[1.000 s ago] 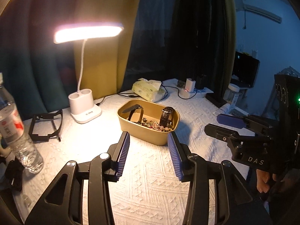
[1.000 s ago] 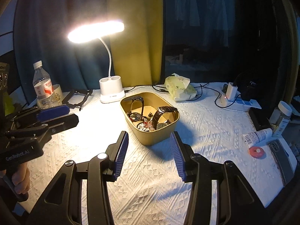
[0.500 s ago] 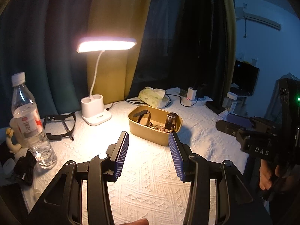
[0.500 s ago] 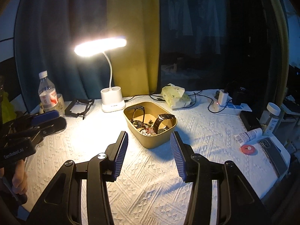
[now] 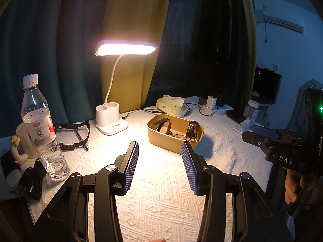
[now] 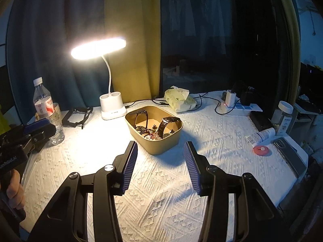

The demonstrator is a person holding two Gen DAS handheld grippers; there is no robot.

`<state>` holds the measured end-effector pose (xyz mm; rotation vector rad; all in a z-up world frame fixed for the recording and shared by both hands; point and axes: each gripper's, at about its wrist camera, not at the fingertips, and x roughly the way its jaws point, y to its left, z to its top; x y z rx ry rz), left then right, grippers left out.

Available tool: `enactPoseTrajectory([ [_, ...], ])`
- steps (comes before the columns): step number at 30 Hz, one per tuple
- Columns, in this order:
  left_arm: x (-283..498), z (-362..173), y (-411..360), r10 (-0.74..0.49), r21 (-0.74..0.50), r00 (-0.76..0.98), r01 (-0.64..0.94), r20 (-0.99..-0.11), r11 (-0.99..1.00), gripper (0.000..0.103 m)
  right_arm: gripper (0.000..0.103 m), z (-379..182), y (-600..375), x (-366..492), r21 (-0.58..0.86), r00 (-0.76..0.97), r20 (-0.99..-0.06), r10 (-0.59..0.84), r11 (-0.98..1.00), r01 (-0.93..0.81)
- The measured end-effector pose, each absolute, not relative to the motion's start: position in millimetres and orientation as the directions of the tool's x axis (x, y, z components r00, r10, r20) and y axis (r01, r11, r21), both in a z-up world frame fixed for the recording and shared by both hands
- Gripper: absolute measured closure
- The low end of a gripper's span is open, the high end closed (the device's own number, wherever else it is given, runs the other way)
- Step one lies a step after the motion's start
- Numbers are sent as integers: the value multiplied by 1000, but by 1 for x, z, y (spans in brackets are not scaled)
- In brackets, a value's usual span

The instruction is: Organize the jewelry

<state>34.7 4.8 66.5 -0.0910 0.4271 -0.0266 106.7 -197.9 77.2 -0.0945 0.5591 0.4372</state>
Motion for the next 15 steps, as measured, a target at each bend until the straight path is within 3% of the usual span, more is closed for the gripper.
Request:
enactPoseTrajectory([
  [15,32,67,1,-41,-93,914,3,-403,996,56,55,79,-199,103,33,762,-523,382,902,-430],
])
